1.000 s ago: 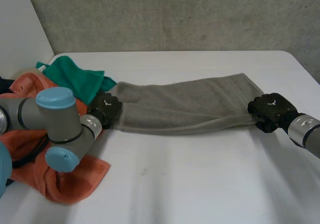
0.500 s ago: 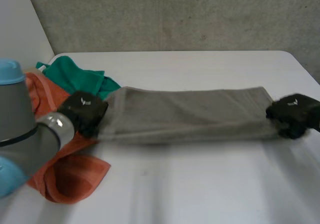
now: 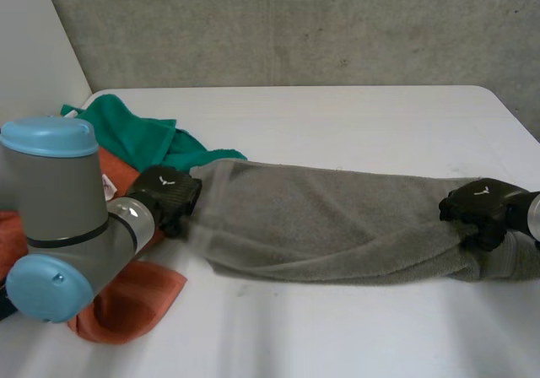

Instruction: Fold the laundry.

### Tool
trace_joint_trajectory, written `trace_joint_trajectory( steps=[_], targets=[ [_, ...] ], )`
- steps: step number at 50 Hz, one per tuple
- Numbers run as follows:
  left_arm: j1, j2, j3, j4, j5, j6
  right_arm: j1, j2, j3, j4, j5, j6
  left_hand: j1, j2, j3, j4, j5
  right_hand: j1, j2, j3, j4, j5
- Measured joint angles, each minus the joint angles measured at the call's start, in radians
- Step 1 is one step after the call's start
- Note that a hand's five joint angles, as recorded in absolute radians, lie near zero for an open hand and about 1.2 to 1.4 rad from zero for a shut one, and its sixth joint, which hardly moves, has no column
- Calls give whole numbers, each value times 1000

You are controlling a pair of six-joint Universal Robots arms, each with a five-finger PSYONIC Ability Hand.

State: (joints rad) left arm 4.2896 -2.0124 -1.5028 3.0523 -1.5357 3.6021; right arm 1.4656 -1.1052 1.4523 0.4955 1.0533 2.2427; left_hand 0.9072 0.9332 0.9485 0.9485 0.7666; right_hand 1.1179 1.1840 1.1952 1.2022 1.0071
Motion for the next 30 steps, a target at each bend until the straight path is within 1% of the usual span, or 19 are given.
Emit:
trace_joint_trajectory(
  steps=[1,2,3,6,7,16,17,19,20,22,30],
  targets=[
    [0,-2,1,5,1,-2,1,2,0,-4,0,6,0,0,0,0,0,0,0,0,0,0],
    [-1,-11,4,24,4,-12,6,11,-1,-25,0,31,-167,-159,-170,-168,-160,0,0,0,0,0],
    [-1,-15,3,32,6,-17,10,17,0,-37,0,45,-200,-206,-217,-224,-214,0,0,0,0,0],
    [-3,-13,-10,42,11,-26,19,28,6,-66,0,72,-215,-238,-248,-256,-247,0,0,0,0,0],
    [-3,-11,-14,42,11,-27,21,29,8,-70,1,75,-249,-276,-289,-296,-291,0,0,0,0,0],
    [-9,89,-133,40,29,-21,32,33,20,-95,1,84,-269,-298,-311,-317,-317,0,0,0,0,0],
    [-10,104,-157,47,36,-17,32,32,20,-97,1,85,-330,-353,-365,-369,-369,0,0,0,0,0],
    [-9,118,-185,62,45,-7,32,30,21,-99,0,86,-372,-387,-398,-410,-409,0,0,0,0,0],
    [-8,120,-196,72,49,0,32,30,21,-100,0,87,-419,-440,-449,-463,-459,0,0,0,0,0],
    [-3,118,-211,91,55,17,32,29,22,-101,0,88,-434,-457,-471,-487,-483,0,0,0,0,0],
    [20,43,-212,158,60,110,31,29,38,-107,-9,92,-434,-459,-474,-489,-485,0,0,0,0,0]
  ],
)
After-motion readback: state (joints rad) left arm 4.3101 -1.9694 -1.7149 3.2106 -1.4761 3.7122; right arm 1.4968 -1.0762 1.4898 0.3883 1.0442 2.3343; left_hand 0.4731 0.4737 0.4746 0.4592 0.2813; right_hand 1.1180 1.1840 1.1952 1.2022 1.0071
